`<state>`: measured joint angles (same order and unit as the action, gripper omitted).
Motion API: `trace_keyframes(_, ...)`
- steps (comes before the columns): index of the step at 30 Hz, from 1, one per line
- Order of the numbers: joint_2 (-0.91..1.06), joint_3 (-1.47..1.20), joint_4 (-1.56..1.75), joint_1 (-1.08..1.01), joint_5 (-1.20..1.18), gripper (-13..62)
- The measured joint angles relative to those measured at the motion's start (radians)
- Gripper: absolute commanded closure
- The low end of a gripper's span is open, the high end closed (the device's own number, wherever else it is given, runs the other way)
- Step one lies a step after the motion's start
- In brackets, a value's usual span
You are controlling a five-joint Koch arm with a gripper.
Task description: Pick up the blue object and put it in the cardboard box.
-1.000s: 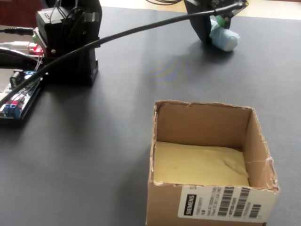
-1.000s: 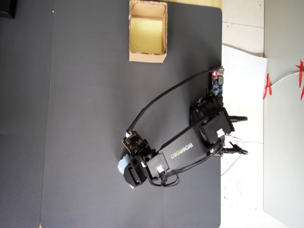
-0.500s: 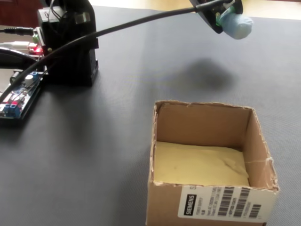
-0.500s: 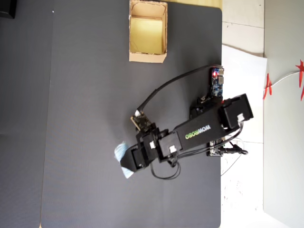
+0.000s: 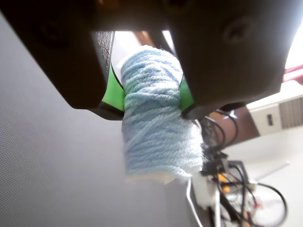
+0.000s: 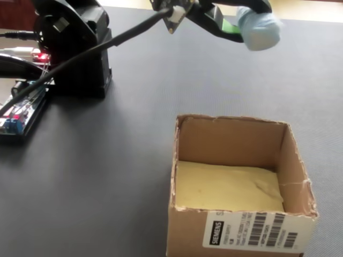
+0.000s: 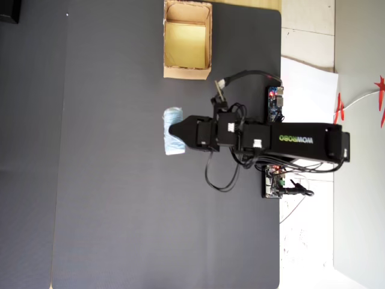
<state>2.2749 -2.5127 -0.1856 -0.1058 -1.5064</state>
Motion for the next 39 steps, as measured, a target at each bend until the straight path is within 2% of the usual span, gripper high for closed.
trace_keyframes(14, 0.003, 0.002, 0.012, -0.456, 0.256, 43.5)
trace_keyframes(16, -0.006, 0.086, -0.072, -0.537, 0.304, 43.5)
trace_keyframes(24, -0.141, 0.16, -0.072, -0.641, 0.319, 43.4)
trace_keyframes(27, -0.284, 0.225, -0.069, -0.686, 0.319, 43.4)
trace_keyframes(33, -0.413, 0.242, -0.063, -0.709, 0.319, 42.7)
trace_keyframes(37, -0.453, 0.249, -0.035, -0.713, 0.307, 33.1)
trace_keyframes(39, -0.459, 0.265, -0.034, -0.715, 0.295, 24.2)
